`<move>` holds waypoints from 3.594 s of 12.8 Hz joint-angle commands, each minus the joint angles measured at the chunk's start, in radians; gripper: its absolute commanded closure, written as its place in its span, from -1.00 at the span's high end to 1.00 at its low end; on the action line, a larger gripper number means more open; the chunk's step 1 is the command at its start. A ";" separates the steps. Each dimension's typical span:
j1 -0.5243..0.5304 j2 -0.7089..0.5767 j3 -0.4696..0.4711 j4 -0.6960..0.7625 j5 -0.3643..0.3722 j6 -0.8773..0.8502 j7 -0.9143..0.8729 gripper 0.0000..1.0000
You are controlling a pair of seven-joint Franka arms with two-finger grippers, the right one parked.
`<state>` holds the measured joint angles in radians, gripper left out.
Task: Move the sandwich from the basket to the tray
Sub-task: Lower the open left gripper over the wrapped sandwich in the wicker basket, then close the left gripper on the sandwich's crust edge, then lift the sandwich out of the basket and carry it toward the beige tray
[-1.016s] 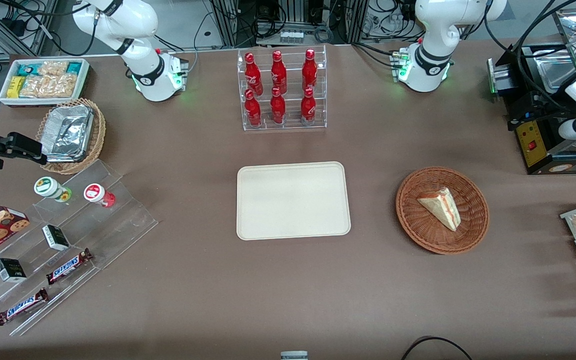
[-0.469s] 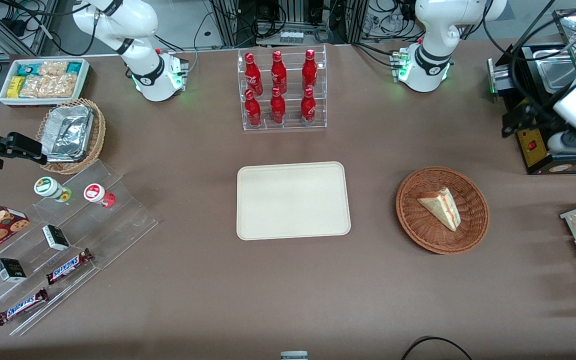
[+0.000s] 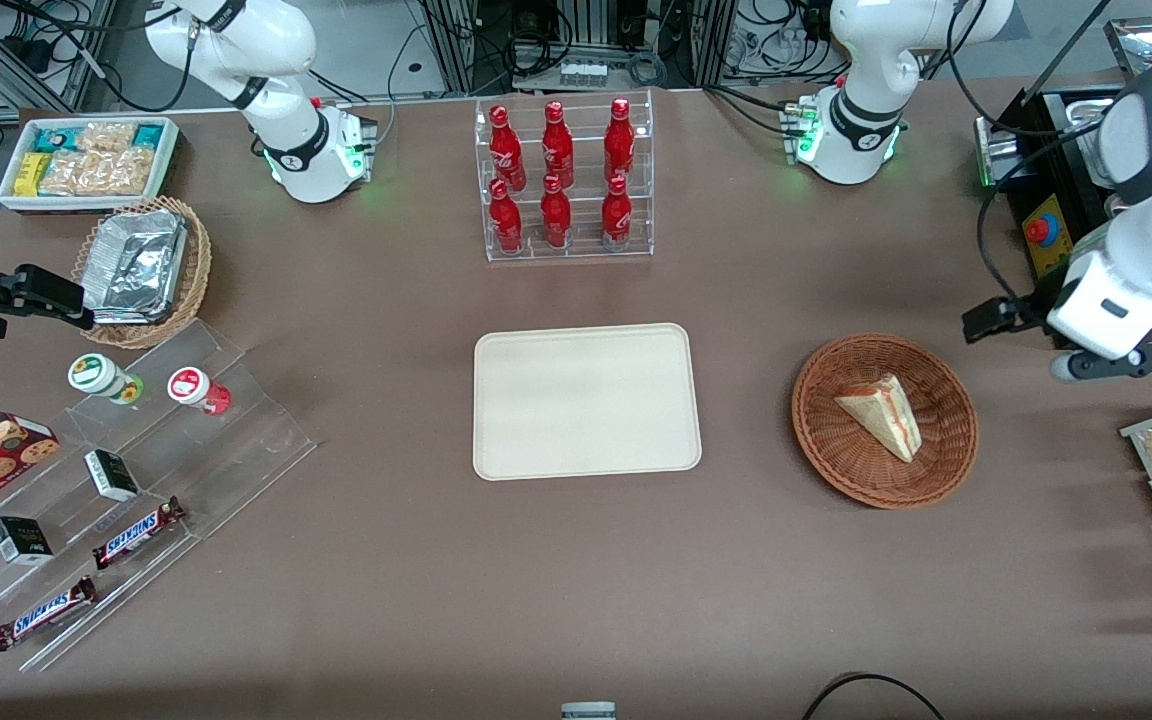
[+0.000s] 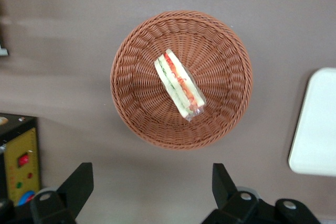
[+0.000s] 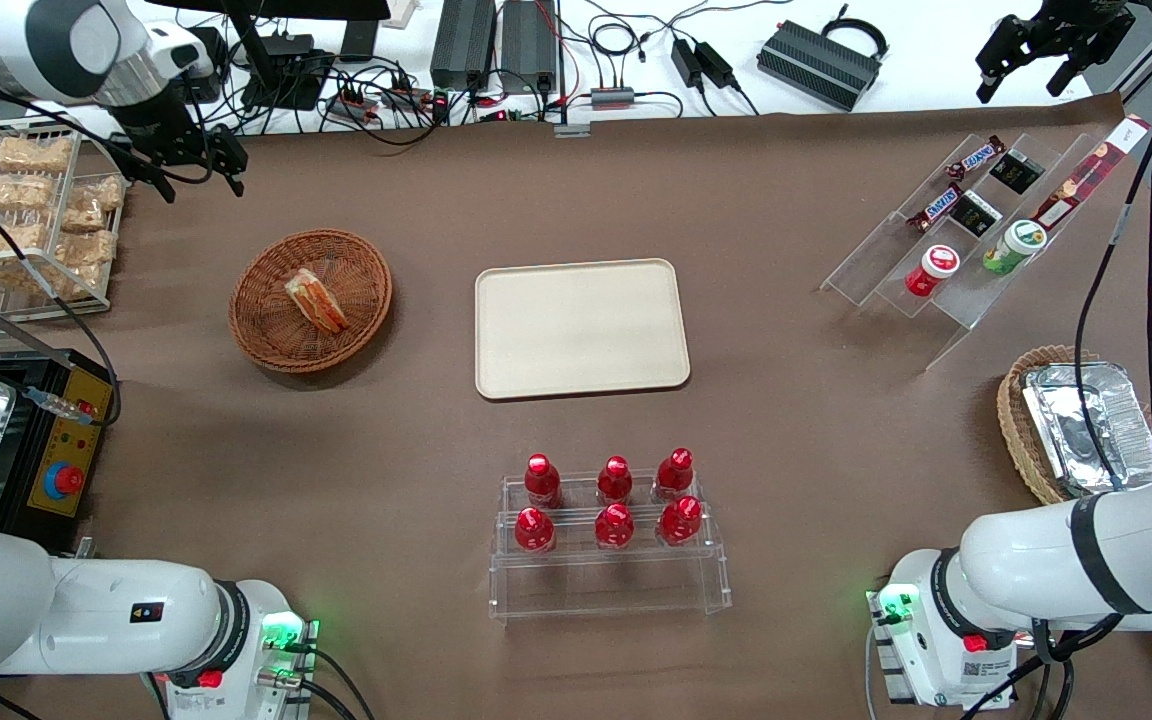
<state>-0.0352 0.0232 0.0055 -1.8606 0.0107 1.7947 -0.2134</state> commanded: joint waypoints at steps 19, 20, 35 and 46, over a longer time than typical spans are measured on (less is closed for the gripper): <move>-0.092 0.184 -0.013 -0.341 0.086 0.552 -0.616 1.00; -0.092 0.185 -0.012 -0.345 0.086 0.552 -0.616 1.00; -0.086 0.225 -0.006 -0.335 0.103 0.600 -0.618 -1.00; -0.287 0.188 -0.133 0.272 0.092 -0.133 -0.621 -1.00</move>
<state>-0.2569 0.1593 -0.1235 -1.7007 0.1260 1.7102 -0.8219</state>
